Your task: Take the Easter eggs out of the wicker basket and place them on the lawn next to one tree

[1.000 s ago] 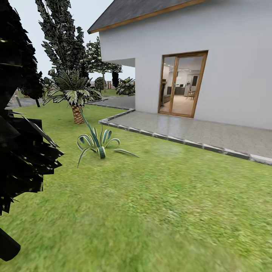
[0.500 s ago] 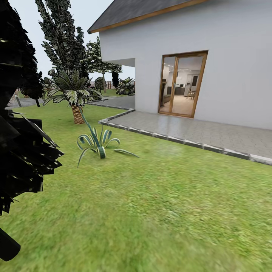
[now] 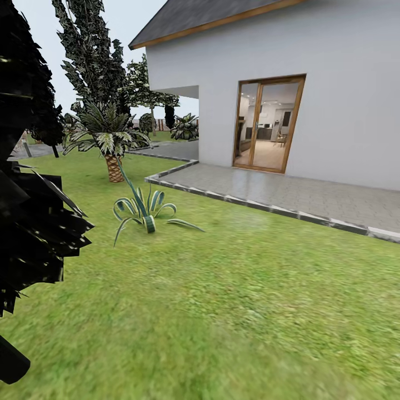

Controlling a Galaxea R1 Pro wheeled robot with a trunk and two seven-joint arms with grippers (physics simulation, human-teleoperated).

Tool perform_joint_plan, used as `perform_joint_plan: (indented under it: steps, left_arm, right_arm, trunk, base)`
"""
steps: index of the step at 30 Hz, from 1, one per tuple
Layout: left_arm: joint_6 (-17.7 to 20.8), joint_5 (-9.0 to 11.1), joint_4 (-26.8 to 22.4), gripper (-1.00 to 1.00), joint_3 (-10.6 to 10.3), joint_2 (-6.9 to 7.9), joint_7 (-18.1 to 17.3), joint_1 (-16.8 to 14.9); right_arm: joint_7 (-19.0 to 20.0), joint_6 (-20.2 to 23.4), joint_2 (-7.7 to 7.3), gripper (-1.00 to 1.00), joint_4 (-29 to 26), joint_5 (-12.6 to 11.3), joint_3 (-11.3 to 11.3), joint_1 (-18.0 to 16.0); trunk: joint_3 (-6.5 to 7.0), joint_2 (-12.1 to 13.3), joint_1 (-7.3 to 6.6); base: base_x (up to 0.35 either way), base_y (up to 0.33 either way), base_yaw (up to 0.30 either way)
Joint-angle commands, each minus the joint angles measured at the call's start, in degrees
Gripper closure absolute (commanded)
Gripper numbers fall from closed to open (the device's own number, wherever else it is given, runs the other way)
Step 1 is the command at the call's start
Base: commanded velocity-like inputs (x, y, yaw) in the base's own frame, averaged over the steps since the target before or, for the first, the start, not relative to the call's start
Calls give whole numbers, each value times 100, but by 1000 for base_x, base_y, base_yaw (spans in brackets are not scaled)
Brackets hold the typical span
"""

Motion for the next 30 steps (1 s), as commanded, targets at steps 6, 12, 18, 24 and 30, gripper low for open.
perform_joint_plan:
  steps: [6,12,18,24,30]
  left_arm:
    - [0,-50,-8,-100,5,0,-2,2]
    - [0,-50,-8,-100,5,0,-2,2]
    - [0,-50,-8,-100,5,0,-2,2]
    - [0,-50,-8,-100,5,0,-2,2]
    - [0,-50,-8,-100,5,0,-2,2]
  right_arm:
    - [0,2,2,-100,9,7,23,-7]
    - [0,2,1,-100,9,4,23,-7]
    - [0,2,2,-100,10,6,23,-8]
    - [0,4,0,-100,9,9,23,-7]
    - [0,3,1,-100,9,7,23,-9]
  trunk:
    - [-4,-2,0]
    - [-4,-2,0]
    - [-4,-2,0]
    - [-4,-2,0]
    - [-4,-2,0]
  base:
    - [0,0,0]
    - [0,0,0]
    - [0,0,0]
    - [0,0,0]
    - [0,0,0]
